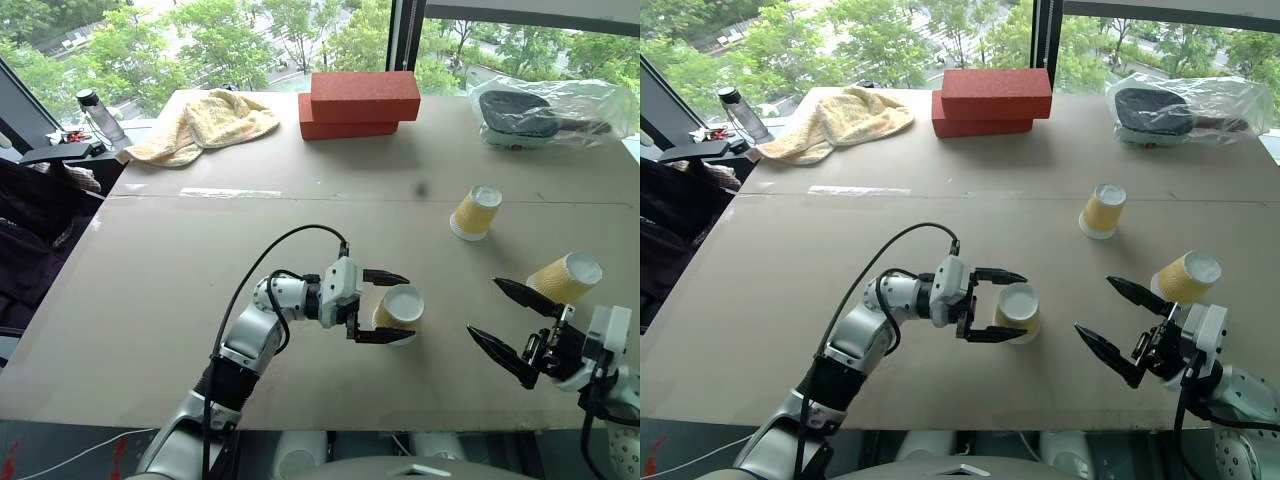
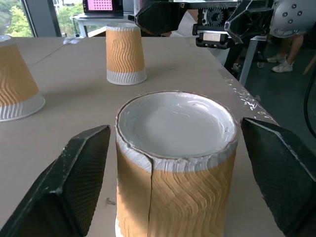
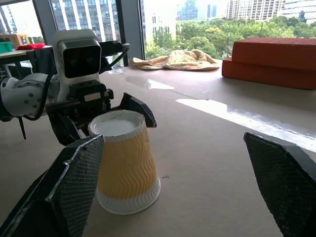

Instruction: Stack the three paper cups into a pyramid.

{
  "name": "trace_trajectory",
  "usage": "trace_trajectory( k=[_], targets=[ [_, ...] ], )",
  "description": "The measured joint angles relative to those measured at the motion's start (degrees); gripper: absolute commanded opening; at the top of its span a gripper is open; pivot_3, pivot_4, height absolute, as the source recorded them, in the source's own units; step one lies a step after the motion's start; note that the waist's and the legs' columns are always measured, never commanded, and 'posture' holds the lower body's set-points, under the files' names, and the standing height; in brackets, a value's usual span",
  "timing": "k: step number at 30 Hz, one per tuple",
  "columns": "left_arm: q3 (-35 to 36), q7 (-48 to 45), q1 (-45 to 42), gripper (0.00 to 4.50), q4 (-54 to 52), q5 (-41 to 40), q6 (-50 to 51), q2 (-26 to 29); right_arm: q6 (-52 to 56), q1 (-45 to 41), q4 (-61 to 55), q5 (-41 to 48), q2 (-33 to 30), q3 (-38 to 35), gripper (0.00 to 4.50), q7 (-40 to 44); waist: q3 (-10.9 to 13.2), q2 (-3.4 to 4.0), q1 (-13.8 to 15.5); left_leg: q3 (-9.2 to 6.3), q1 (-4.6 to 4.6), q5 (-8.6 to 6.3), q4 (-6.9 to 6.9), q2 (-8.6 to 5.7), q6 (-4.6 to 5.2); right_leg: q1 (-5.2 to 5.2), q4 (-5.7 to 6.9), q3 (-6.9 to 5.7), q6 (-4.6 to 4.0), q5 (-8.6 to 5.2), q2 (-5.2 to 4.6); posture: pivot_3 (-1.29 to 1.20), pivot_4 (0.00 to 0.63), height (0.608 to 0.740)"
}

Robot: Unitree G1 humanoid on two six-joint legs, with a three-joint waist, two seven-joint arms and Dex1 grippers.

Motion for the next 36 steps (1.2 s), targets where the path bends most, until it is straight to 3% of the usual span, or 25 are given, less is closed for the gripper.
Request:
trace_trajectory(
  k=[3, 8, 16, 25, 36],
  targets=[
    [1.7, -0.2, -0.3, 4.42, -4.7, -2.9, 2.9, 1.4, 0.0, -0.1, -0.1, 0.7, 0.2, -1.5, 4.5, -1.0, 0.0, 0.01, 0.0, -0.01, 0.01, 0.0, 0.0, 0.01, 0.0, 0.01, 0.01, 0.01, 0.0, 0.0, 0.0, 0.0, 0.15, 0.73],
    [6.7, 4.8, -5.8, 4.42, -20.2, -12.2, 24.4, 12.9, -1.3, -2.3, 1.0, 1.9, 2.6, -9.2, 4.5, -7.0, 0.1, 0.05, 0.0, -0.06, 0.03, 0.01, 0.0, 0.01, -0.02, 0.03, 0.05, 0.01, 0.01, -0.01, -0.03, 0.0, 0.15, 0.73],
    [10.7, 16.9, -12.4, 4.42, -25.9, -16.9, 42.1, 16.6, -3.6, -5.2, 8.1, -3.3, 4.7, -17.4, 4.5, -19.2, 0.1, 0.08, 0.1, -0.04, -0.01, 0.18, 0.0, -0.07, -0.31, 0.01, 0.05, 0.04, 0.11, -0.06, -0.02, 0.0, 0.15, 0.73],
    [10.1, 20.9, -15.5, 4.42, -30.4, -18.2, 48.0, 17.3, 3.2, -4.8, 14.8, -8.5, 4.3, -15.7, 4.5, -24.5, 0.2, 0.19, -0.3, 0.08, 0.09, 0.21, -0.04, -0.07, -0.36, 0.0, 0.1, 0.38, 0.12, -0.08, 0.01, 0.0, 0.15, 0.73],
    [10.3, 24.1, -15.6, 4.42, -32.6, -18.5, 49.0, 18.2, 8.8, -13.4, 20.2, -6.8, 3.0, -15.0, 4.5, -23.5, 0.2, 0.27, -0.1, 0.13, 0.06, 0.21, -0.04, -0.1, -0.36, -0.05, 0.08, 0.49, 0.13, -0.08, 0.04, 0.0, 0.15, 0.73]
  ],
)
